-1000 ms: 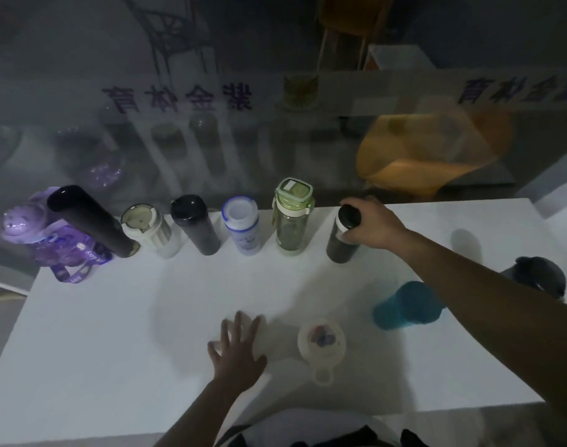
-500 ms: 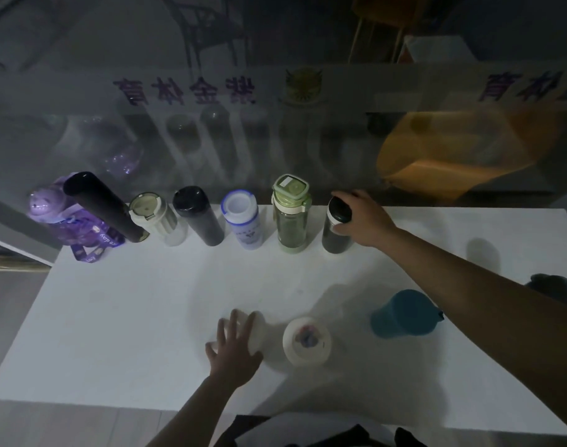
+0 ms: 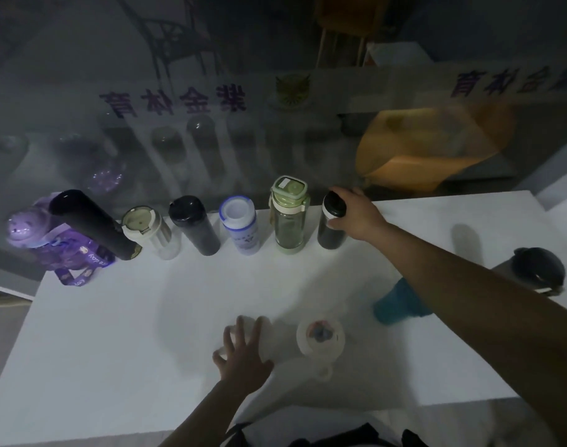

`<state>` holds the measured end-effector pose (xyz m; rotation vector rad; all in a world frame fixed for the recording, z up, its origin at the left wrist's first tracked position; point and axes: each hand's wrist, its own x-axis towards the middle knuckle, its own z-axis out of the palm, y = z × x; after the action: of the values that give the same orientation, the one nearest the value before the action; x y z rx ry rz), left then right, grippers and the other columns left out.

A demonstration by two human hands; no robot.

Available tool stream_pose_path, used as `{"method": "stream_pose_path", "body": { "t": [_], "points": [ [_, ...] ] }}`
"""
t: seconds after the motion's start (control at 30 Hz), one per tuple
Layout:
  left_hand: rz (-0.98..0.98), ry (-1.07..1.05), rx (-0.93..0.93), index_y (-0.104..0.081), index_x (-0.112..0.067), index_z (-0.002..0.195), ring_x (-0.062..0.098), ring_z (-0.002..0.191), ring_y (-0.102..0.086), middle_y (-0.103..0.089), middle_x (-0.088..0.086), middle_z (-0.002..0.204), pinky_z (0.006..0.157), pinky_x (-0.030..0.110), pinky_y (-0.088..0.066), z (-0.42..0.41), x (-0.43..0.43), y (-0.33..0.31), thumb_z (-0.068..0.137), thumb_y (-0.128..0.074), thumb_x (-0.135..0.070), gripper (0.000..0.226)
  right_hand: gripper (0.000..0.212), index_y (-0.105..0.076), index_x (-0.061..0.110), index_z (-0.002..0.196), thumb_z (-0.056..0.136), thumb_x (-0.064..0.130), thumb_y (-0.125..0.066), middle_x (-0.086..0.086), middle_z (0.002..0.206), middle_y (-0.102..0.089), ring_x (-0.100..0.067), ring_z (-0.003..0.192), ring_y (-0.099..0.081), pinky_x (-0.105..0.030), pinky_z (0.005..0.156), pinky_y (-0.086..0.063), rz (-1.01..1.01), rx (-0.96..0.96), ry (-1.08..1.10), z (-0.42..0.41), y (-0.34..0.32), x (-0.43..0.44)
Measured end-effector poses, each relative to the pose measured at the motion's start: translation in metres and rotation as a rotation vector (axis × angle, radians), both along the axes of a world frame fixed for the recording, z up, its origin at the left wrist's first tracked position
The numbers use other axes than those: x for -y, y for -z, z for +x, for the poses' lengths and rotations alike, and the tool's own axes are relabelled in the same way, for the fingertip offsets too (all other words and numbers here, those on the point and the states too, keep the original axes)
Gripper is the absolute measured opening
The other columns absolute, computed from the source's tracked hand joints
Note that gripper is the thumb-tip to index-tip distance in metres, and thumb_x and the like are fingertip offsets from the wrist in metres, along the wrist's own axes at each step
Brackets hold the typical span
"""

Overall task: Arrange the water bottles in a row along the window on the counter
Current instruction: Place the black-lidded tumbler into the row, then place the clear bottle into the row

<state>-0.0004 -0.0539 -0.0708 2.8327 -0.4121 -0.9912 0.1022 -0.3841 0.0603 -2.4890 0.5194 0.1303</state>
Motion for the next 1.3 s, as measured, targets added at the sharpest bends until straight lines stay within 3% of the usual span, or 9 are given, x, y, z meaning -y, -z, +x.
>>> {"method": "stream_pose_path", "body": {
  "t": [0.13,0.23,0.37,0.47,0.6,0.73,0.93,1.1,1.3],
  "points": [
    [-0.023,0.06,0.061,0.003,-0.045,0.15,0.033,0.148,0.007,0.012,0.003,0.161,0.115,0.061,-0.014,0.008,-0.008,0.003,0.084,-0.051,-0.057,0.086,0.088,-0.027,0.033,0.147,0.074,0.04,-0.077,-0.006,0.155,-0.023,-0.035,0.138,-0.028,-0.051,0.11,-0.034,-0.036,0.06,0.084,-0.026,-0.012,-0.019],
    [-0.054,0.111,0.061,0.003,-0.043,0.152,0.032,0.149,0.013,0.016,0.003,0.162,0.116,0.061,-0.01,0.017,-0.011,0.005,0.087,-0.048,-0.057,0.084,0.076,-0.038,0.026,0.143,0.078,0.044,-0.073,-0.008,0.151,-0.033,-0.032,0.135,-0.036,-0.045,0.109,-0.037,-0.036,0.201,0.173,-0.069,-0.015,-0.054],
    [-0.087,0.17,0.087,0.001,-0.041,0.152,0.033,0.148,0.014,0.018,0.002,0.162,0.117,0.058,-0.006,0.027,-0.013,0.012,0.088,-0.045,-0.06,0.082,0.078,-0.032,0.037,0.145,0.078,0.058,-0.066,0.001,0.155,-0.026,-0.024,0.139,-0.03,-0.042,0.111,-0.032,0.059,-0.095,0.121,-0.138,-0.008,-0.11],
    [-0.088,0.184,0.1,0.002,-0.041,0.152,0.035,0.148,0.017,0.019,0.004,0.162,0.117,0.059,-0.001,0.031,-0.009,0.017,0.088,-0.044,-0.06,0.082,0.088,-0.027,0.042,0.144,0.069,0.066,-0.067,0.004,0.152,-0.03,-0.022,0.133,-0.037,-0.043,0.107,-0.04,0.079,-0.223,0.11,-0.17,0.006,-0.143],
    [-0.092,0.158,0.092,0.006,-0.039,0.152,0.037,0.146,0.022,0.024,0.006,0.161,0.116,0.062,0.006,0.027,-0.002,0.021,0.089,-0.042,-0.06,0.082,0.084,-0.029,0.036,0.143,0.073,0.054,-0.071,0.004,0.145,-0.035,-0.02,0.121,-0.044,-0.035,0.099,-0.043,-0.028,-0.271,0.091,-0.184,0.016,-0.166],
    [-0.107,0.163,0.081,0.011,-0.04,0.151,0.036,0.145,0.027,0.03,0.005,0.158,0.115,0.063,0.01,0.025,-0.004,0.026,0.091,-0.04,-0.061,0.082,0.085,-0.023,0.033,0.146,0.077,0.042,-0.072,0.0,0.147,-0.03,-0.023,0.123,-0.041,-0.04,0.1,-0.043,-0.149,-0.31,0.024,-0.178,0.014,-0.172],
    [-0.105,0.161,0.093,0.012,-0.041,0.151,0.035,0.144,0.028,0.031,0.004,0.158,0.115,0.062,0.011,0.023,-0.002,0.026,0.09,-0.039,-0.062,0.082,0.082,-0.032,0.033,0.14,0.071,0.039,-0.074,-0.001,0.13,-0.04,-0.024,0.11,-0.046,-0.037,0.088,-0.046,-0.168,-0.411,-0.083,-0.153,0.006,-0.15],
    [-0.1,0.154,0.091,0.009,-0.042,0.152,0.035,0.146,0.023,0.025,0.003,0.161,0.114,0.063,0.008,0.023,-0.004,0.027,0.087,-0.039,-0.064,0.084,0.079,-0.048,0.031,0.133,0.062,0.037,-0.081,0.001,0.111,-0.053,-0.024,0.1,-0.058,-0.032,0.082,-0.048,-0.063,-0.399,0.005,-0.117,-0.031,-0.091],
    [-0.057,0.148,0.094,0.013,-0.044,0.15,0.034,0.147,0.023,0.027,0.001,0.16,0.115,0.063,0.003,0.024,-0.001,0.024,0.087,-0.03,-0.069,0.081,0.077,-0.048,0.028,0.132,0.064,0.039,-0.084,0.001,0.129,-0.057,-0.022,0.109,-0.055,-0.036,0.092,-0.048,-0.039,-0.422,0.089,-0.076,-0.052,0.003]
  ]
}}
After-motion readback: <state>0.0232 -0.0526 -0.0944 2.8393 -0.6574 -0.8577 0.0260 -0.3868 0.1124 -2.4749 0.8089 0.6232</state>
